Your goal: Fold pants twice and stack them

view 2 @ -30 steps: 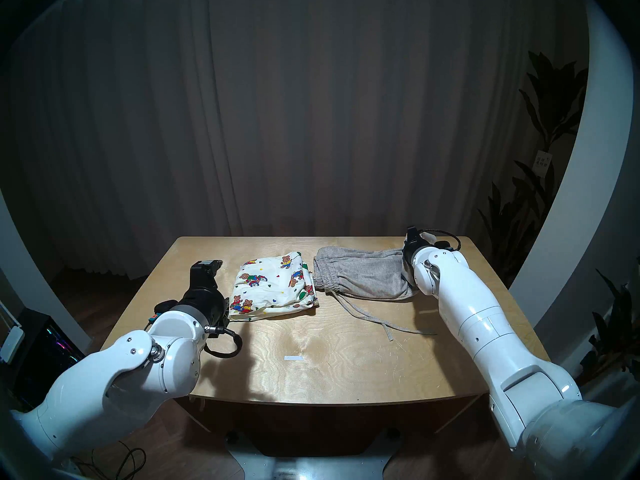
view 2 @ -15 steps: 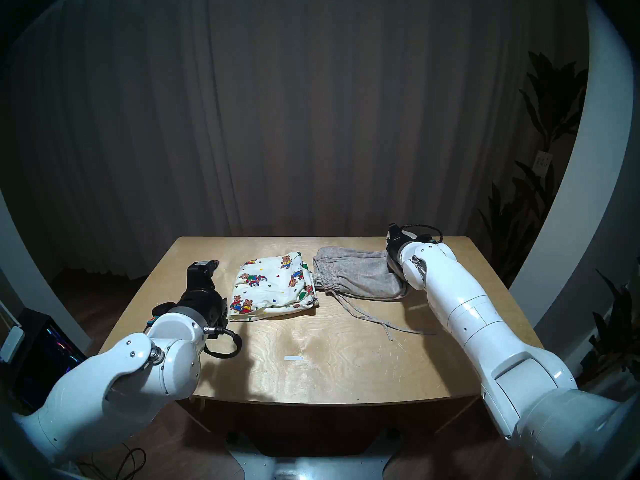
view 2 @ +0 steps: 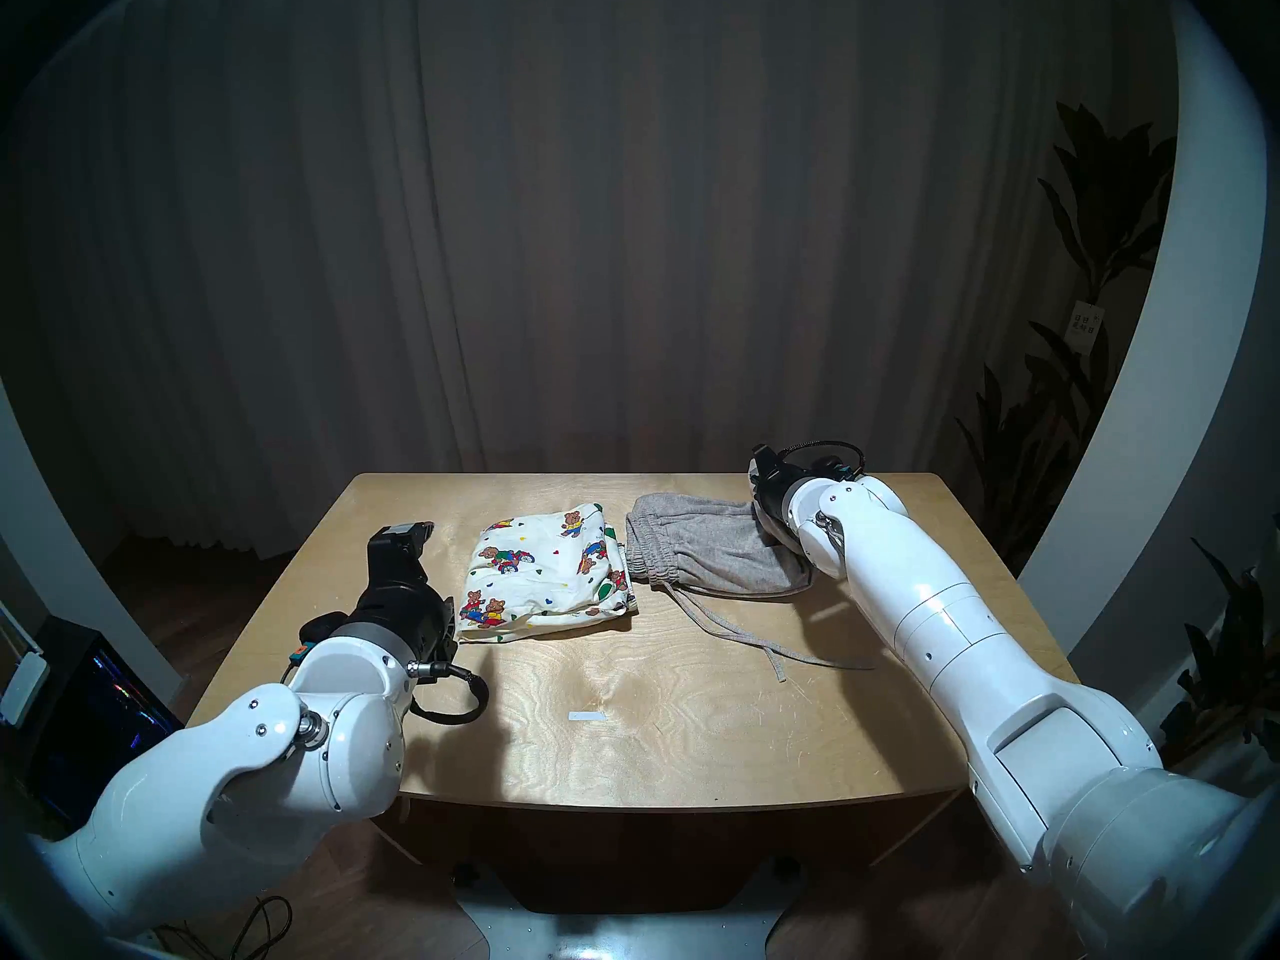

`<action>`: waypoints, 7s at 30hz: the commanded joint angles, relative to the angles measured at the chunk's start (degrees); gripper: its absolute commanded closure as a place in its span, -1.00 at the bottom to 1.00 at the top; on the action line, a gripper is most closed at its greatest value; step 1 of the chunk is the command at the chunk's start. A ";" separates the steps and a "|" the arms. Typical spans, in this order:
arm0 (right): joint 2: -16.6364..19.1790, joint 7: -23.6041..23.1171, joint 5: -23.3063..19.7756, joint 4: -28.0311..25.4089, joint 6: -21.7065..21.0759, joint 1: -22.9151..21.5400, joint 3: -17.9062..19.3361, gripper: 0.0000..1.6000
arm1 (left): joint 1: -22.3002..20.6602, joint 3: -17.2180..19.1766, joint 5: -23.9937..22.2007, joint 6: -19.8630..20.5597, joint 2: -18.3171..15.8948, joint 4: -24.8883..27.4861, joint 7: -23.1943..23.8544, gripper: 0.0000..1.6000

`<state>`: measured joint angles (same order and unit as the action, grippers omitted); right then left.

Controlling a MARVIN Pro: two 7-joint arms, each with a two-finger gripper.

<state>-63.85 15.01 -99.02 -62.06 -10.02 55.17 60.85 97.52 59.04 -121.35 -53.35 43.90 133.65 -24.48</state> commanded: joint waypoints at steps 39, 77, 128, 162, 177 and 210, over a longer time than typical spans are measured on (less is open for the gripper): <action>0.79 -7.35 7.11 -10.67 -11.04 -2.04 -11.17 1.00 | 12.67 2.15 3.47 -1.65 1.72 2.20 10.43 -1.00; 7.97 -15.45 17.25 -16.34 -10.74 3.46 -20.26 -1.00 | 17.69 3.67 3.38 -0.92 3.59 2.23 16.28 -1.00; 13.17 -22.38 1.81 -35.83 -2.58 18.08 -12.95 -1.00 | 16.22 5.27 3.66 5.30 1.56 -3.17 17.42 -1.00; 14.36 12.70 -31.58 -57.67 24.78 34.67 4.40 -1.00 | 5.84 2.97 1.13 19.47 0.82 -8.15 9.95 -1.00; 13.94 27.94 -32.89 -66.09 38.53 36.50 4.19 -1.00 | -2.23 0.73 0.88 23.17 4.08 -13.54 1.38 -1.00; -1.48 25.15 -20.18 -44.69 37.82 22.16 -15.12 -1.00 | -4.22 0.90 1.69 25.87 4.45 -19.51 -2.84 -1.00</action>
<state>-61.18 40.94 -119.97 -109.54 28.22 81.17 46.38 95.62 59.21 -118.82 -29.33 47.68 115.05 -28.15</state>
